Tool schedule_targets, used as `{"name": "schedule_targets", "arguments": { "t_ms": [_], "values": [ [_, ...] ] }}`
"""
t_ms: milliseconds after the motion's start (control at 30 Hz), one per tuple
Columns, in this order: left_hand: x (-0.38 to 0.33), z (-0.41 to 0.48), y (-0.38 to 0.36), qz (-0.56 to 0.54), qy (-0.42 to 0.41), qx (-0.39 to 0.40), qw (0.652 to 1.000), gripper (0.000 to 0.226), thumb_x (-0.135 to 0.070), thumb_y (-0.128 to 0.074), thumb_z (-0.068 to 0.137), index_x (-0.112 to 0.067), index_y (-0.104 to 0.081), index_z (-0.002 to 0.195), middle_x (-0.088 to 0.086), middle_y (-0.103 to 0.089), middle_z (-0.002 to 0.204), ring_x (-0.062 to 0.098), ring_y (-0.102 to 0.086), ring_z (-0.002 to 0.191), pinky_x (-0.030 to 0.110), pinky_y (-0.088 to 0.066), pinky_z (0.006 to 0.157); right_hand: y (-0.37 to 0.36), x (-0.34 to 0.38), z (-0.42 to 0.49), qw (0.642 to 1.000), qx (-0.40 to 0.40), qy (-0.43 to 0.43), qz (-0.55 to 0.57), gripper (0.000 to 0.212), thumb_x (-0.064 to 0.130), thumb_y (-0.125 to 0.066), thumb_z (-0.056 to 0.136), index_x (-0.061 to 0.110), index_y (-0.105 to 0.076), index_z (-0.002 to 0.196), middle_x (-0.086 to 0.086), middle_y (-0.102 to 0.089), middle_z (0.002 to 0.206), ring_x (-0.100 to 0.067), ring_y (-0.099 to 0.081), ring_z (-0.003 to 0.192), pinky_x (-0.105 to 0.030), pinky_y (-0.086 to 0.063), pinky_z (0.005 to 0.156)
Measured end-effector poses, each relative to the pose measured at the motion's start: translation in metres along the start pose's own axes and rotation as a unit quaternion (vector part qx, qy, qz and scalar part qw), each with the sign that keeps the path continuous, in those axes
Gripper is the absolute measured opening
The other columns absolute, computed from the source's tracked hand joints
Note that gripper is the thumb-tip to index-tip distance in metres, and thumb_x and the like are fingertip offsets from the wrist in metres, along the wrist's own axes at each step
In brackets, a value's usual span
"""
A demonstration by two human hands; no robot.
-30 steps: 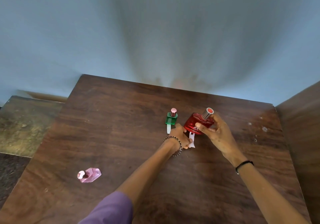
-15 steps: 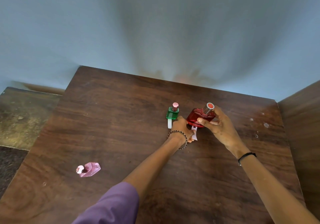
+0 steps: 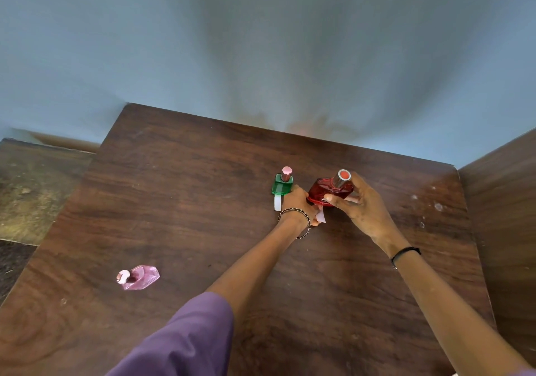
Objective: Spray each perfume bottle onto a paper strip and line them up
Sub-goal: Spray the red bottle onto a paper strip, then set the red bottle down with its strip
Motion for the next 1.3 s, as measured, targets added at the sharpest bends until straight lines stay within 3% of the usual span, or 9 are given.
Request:
{"name": "schedule_targets", "arguments": {
  "t_ms": [133,233,333,433,600,700,867,1067,1300],
  "values": [
    [-0.003,-0.012,0.004,-0.048,0.011,0.008,0.999,0.026,-0.007,-0.066,0.09,-0.01,-0.04,0.094,0.02,-0.067,0.096,0.037,-0.071,0.083,0.05,-0.061,0.066,-0.001,-0.007,0.002,0.998,0.008,0.001,-0.056,0.062,0.033,-0.076,0.087,0.031,-0.046,0.142,-0.003,-0.06,0.139,-0.024,-0.057,0.125,-0.035,-0.043,0.098],
    [0.002,-0.019,0.004,-0.104,0.023,0.011,0.994,0.014,-0.003,-0.054,0.097,-0.007,-0.041,0.1,0.025,-0.066,0.091,0.029,-0.068,0.06,0.037,-0.061,0.052,-0.001,-0.019,0.0,0.997,0.008,-0.007,-0.07,0.067,0.022,-0.076,0.089,0.028,-0.04,0.145,-0.004,-0.056,0.145,-0.026,-0.055,0.13,-0.035,-0.044,0.1],
    [0.013,-0.028,0.002,-0.124,0.022,-0.01,0.992,0.011,0.001,-0.045,0.099,-0.005,-0.039,0.106,0.027,-0.065,0.085,0.014,-0.063,0.039,0.03,-0.057,0.044,-0.001,-0.037,-0.01,0.999,-0.018,-0.033,-0.038,0.07,0.01,-0.077,0.087,0.021,-0.04,0.145,-0.001,-0.055,0.145,-0.02,-0.056,0.13,-0.027,-0.048,0.096],
    [0.02,-0.046,-0.004,-0.126,0.019,-0.029,0.991,0.013,0.002,-0.043,0.098,-0.005,-0.038,0.107,0.02,-0.064,0.074,0.01,-0.06,0.035,0.026,-0.054,0.042,-0.002,-0.054,-0.033,0.997,-0.051,-0.057,-0.025,0.063,0.006,-0.076,0.087,0.017,-0.046,0.14,0.002,-0.06,0.139,-0.019,-0.063,0.121,-0.011,-0.046,0.081],
    [0.035,-0.085,-0.023,-0.108,0.005,-0.049,0.993,0.014,0.002,-0.043,0.097,-0.002,-0.04,0.11,0.028,-0.067,0.082,0.021,-0.061,0.048,0.028,-0.056,0.047,-0.009,-0.071,-0.087,0.994,-0.096,-0.053,-0.02,0.053,0.003,-0.075,0.086,0.016,-0.053,0.133,0.002,-0.065,0.131,-0.012,-0.063,0.113,-0.016,-0.049,0.083],
    [0.049,-0.111,-0.041,-0.067,-0.007,-0.046,0.997,0.012,0.001,-0.045,0.096,-0.002,-0.044,0.107,0.019,-0.068,0.074,0.02,-0.064,0.049,0.037,-0.059,0.055,-0.017,-0.084,-0.129,0.993,-0.107,-0.033,-0.023,0.05,0.004,-0.075,0.085,0.016,-0.056,0.129,0.002,-0.067,0.126,-0.007,-0.06,0.111,-0.025,-0.053,0.089],
    [0.067,-0.158,-0.08,0.082,-0.053,0.037,0.995,0.011,-0.004,-0.046,0.089,-0.013,-0.052,0.09,0.013,-0.07,0.074,0.022,-0.065,0.058,0.045,-0.06,0.069,-0.018,-0.111,-0.205,0.994,-0.07,-0.029,-0.078,0.039,0.014,-0.073,0.088,0.018,-0.061,0.125,0.002,-0.065,0.121,-0.013,-0.06,0.112,-0.035,-0.052,0.097],
    [0.06,-0.199,-0.118,0.349,-0.183,0.145,0.908,0.016,-0.021,-0.05,0.088,-0.026,-0.062,0.099,-0.004,-0.073,0.094,0.021,-0.066,0.092,0.031,-0.052,0.081,0.021,-0.142,-0.277,0.971,-0.179,-0.057,-0.148,0.026,0.019,-0.078,0.085,0.015,-0.068,0.109,0.001,-0.068,0.115,-0.022,-0.061,0.109,-0.032,-0.05,0.085],
    [0.053,-0.226,-0.151,0.411,-0.246,0.194,0.856,0.02,-0.021,-0.051,0.09,-0.025,-0.063,0.106,-0.008,-0.069,0.111,0.014,-0.063,0.105,0.023,-0.044,0.081,0.044,-0.188,-0.318,0.959,-0.17,-0.155,-0.166,0.065,0.034,-0.088,0.074,0.009,-0.062,0.128,-0.005,-0.055,0.143,-0.024,-0.045,0.136,-0.04,-0.042,0.105]
  ]
}}
Point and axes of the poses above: each hand's wrist, its own z-axis towards the middle knuckle, its own y-axis out of the back of the hand, x = y × z, the point moved 2 cm from there along z, towards the middle knuckle
